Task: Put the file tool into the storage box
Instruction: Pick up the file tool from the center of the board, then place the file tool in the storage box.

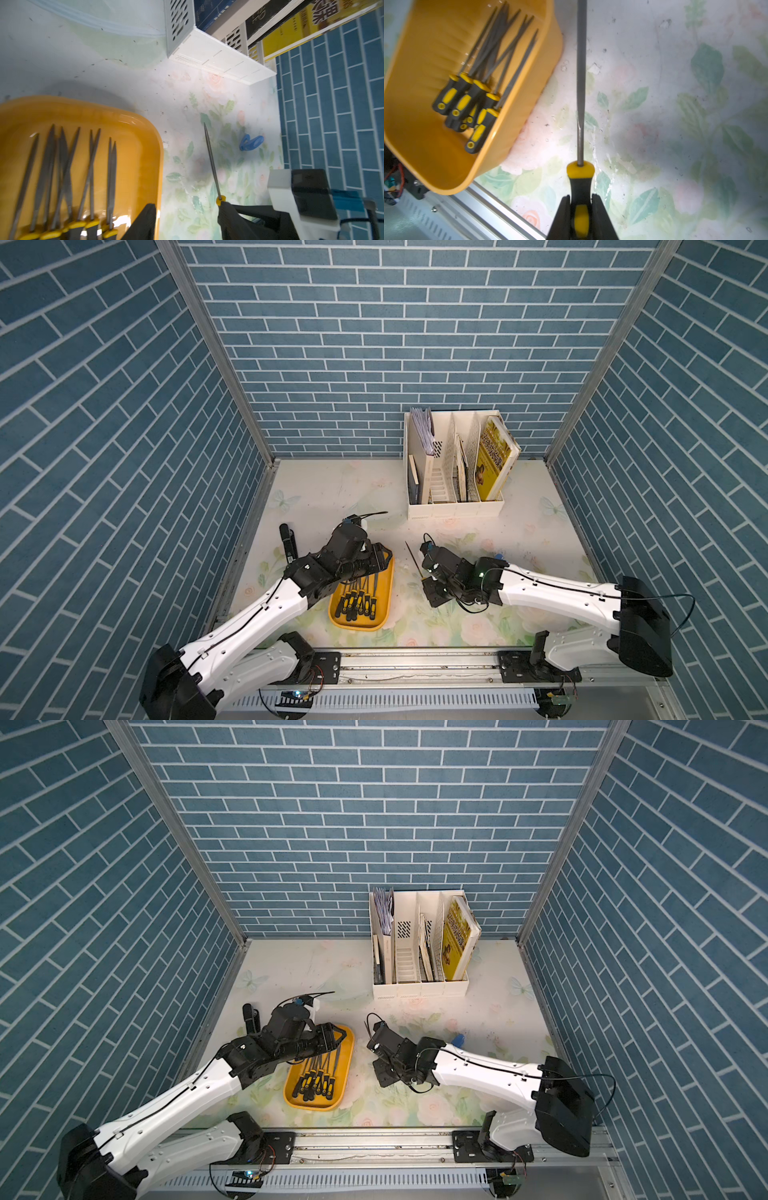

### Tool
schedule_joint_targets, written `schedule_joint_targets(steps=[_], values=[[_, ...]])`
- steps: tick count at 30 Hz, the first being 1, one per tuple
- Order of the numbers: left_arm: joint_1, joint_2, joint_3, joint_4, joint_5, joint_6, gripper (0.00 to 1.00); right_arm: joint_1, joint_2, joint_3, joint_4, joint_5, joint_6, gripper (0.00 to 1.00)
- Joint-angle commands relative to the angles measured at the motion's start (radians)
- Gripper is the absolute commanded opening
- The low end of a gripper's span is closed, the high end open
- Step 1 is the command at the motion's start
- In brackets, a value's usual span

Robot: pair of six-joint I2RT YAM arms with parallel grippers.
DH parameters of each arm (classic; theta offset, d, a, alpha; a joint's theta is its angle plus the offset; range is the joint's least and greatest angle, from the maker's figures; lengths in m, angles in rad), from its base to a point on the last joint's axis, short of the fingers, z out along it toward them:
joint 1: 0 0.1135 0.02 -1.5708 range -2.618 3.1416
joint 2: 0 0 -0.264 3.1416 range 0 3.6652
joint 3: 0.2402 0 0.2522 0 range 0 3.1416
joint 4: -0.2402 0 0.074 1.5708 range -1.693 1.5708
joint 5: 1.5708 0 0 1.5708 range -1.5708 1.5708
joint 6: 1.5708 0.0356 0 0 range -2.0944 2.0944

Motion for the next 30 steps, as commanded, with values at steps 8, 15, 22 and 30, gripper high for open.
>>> schedule_joint_targets(steps=[8,15,22,30], values=[[-0.058,0.017,-0.022,0.078,-0.130,-0.174,0.55,0.052,0.036,0.055,0.063,-0.036,0.039,0.01],[-0.058,0.064,-0.030,0.054,-0.192,-0.168,0.56,0.093,0.046,0.078,0.098,-0.051,0.078,0.01],[-0.052,0.137,-0.010,0.072,-0.215,-0.143,0.26,0.121,0.060,0.098,0.123,-0.063,0.097,0.01],[-0.003,0.087,-0.002,0.003,-0.177,-0.040,0.00,0.106,0.112,0.178,0.060,-0.063,0.055,0.48]])
